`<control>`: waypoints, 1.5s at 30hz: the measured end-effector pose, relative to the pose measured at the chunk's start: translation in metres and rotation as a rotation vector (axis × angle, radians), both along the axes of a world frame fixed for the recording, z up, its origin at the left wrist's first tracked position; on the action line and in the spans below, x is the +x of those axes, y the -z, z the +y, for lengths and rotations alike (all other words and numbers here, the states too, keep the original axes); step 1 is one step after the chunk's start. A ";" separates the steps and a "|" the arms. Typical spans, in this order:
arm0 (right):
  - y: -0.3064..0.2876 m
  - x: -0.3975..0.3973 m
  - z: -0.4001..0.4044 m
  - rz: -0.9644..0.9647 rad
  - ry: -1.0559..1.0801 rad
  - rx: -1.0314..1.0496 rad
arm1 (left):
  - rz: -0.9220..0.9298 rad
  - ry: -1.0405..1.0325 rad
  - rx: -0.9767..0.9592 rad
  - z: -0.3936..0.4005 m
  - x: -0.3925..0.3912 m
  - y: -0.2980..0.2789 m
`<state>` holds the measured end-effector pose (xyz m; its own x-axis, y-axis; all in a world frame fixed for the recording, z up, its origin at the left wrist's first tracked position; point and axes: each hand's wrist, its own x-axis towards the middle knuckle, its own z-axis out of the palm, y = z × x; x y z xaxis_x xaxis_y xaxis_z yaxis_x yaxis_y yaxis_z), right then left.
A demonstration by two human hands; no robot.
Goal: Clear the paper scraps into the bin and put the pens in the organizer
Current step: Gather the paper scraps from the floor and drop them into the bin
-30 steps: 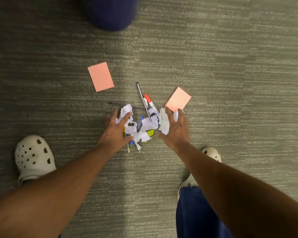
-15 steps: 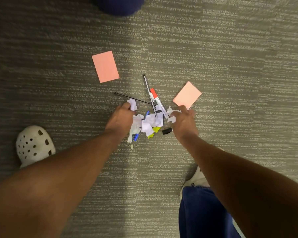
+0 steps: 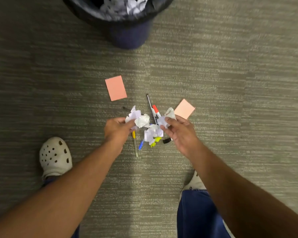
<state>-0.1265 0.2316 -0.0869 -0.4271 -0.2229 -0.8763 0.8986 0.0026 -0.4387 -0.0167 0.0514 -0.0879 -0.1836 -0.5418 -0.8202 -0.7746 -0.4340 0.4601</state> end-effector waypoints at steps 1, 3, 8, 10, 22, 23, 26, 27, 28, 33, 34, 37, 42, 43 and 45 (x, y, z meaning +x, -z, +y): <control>-0.017 -0.002 -0.009 -0.024 0.044 -0.083 | 0.076 -0.096 0.049 -0.004 -0.004 -0.017; -0.052 -0.009 -0.030 -0.046 0.091 -0.191 | 0.190 -0.224 0.111 -0.014 -0.012 -0.052; -0.131 -0.042 -0.099 0.005 0.085 -0.312 | 0.328 -0.366 0.163 -0.056 -0.048 -0.134; -0.156 -0.063 -0.128 0.049 0.077 -0.322 | 0.359 -0.395 0.159 -0.076 -0.069 -0.163; -0.207 -0.180 -0.250 0.101 -0.016 -0.155 | 0.451 -0.432 0.289 -0.184 -0.207 -0.226; -0.207 -0.184 -0.252 0.096 -0.038 -0.161 | 0.454 -0.436 0.290 -0.188 -0.211 -0.226; -0.207 -0.193 -0.254 0.109 -0.099 -0.115 | 0.423 -0.446 0.293 -0.196 -0.216 -0.230; -0.205 -0.194 -0.252 0.108 -0.099 -0.090 | 0.417 -0.441 0.294 -0.196 -0.215 -0.230; -0.202 -0.194 -0.250 0.108 -0.096 -0.072 | 0.413 -0.444 0.294 -0.195 -0.214 -0.229; -0.184 -0.169 -0.216 0.163 -0.088 -0.025 | 0.378 -0.380 0.280 -0.176 -0.178 -0.215; -0.177 -0.160 -0.204 0.184 -0.111 0.012 | 0.361 -0.330 0.268 -0.170 -0.167 -0.209; -0.145 -0.124 -0.160 0.222 -0.211 0.162 | 0.268 -0.129 0.167 -0.147 -0.127 -0.180; -0.072 -0.054 -0.089 0.301 -0.489 0.357 | 0.158 0.241 0.063 -0.098 -0.063 -0.109; -0.055 -0.039 -0.077 0.325 -0.587 0.436 | 0.144 0.328 0.055 -0.087 -0.051 -0.091; -0.029 -0.012 -0.056 0.400 -0.759 0.562 | 0.121 0.491 0.033 -0.066 -0.031 -0.054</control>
<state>-0.1387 0.1755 -0.0582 -0.6284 -0.1570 -0.7619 0.3628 0.8072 -0.4656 -0.0474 -0.0143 -0.0340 -0.5049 -0.3417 -0.7927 -0.8331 -0.0475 0.5511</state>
